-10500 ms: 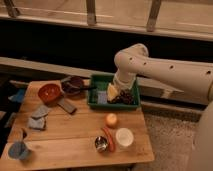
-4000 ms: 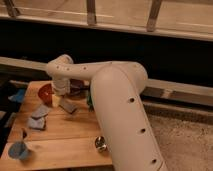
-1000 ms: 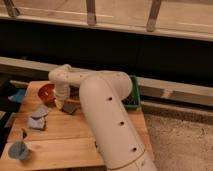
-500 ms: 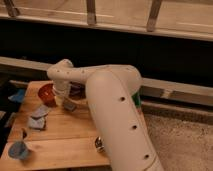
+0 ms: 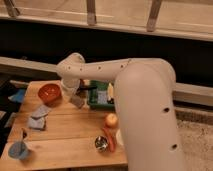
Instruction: Place eraser in paper cup
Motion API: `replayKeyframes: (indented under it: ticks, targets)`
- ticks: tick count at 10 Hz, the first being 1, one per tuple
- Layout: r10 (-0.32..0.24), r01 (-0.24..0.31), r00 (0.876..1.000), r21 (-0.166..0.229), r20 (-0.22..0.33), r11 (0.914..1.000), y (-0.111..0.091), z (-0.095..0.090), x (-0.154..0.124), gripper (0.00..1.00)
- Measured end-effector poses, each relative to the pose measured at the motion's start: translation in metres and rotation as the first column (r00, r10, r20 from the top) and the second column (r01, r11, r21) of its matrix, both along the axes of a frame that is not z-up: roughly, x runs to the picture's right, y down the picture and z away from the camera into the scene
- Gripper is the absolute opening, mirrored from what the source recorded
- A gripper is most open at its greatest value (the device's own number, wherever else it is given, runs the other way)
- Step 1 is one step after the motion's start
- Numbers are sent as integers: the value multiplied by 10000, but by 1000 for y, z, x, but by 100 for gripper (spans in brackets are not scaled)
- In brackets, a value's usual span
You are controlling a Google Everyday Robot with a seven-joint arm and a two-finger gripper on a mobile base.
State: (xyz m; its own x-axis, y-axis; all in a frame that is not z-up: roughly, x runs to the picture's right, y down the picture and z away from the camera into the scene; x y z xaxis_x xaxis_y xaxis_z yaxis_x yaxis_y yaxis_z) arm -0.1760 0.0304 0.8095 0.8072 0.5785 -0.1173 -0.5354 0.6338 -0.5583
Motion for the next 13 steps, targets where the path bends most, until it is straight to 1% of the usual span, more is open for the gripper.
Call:
replayKeyframes:
  ticks: [1, 2, 4, 6, 8, 9, 10, 11, 12, 13]
  targets:
    - [150, -150, 9998, -1, -96, 9999, 0, -6, 12, 0]
    - [386, -386, 9988, -2, -293, 9993, 1, -16, 33, 0]
    - [635, -644, 9950, -89, -770, 9979, 4, -29, 66, 0]
    - [804, -886, 9843, -460, -1573, 9950, 16, -41, 101, 0]
    - [1018, -1210, 9698, -746, -2218, 9898, 29, -48, 130, 0]
    - [1184, -1454, 9592, -889, -2568, 9854, 38, -53, 146, 0]
    - [1439, -1816, 9436, -1026, -2982, 9780, 51, -58, 167, 0]
    - [1694, -2152, 9303, -1102, -3252, 9703, 60, -62, 181, 0]
    - [1873, -2384, 9202, -1125, -3439, 9646, 66, -64, 191, 0]
    - [1871, -2375, 9214, -1126, -3407, 9648, 66, -64, 189, 0]
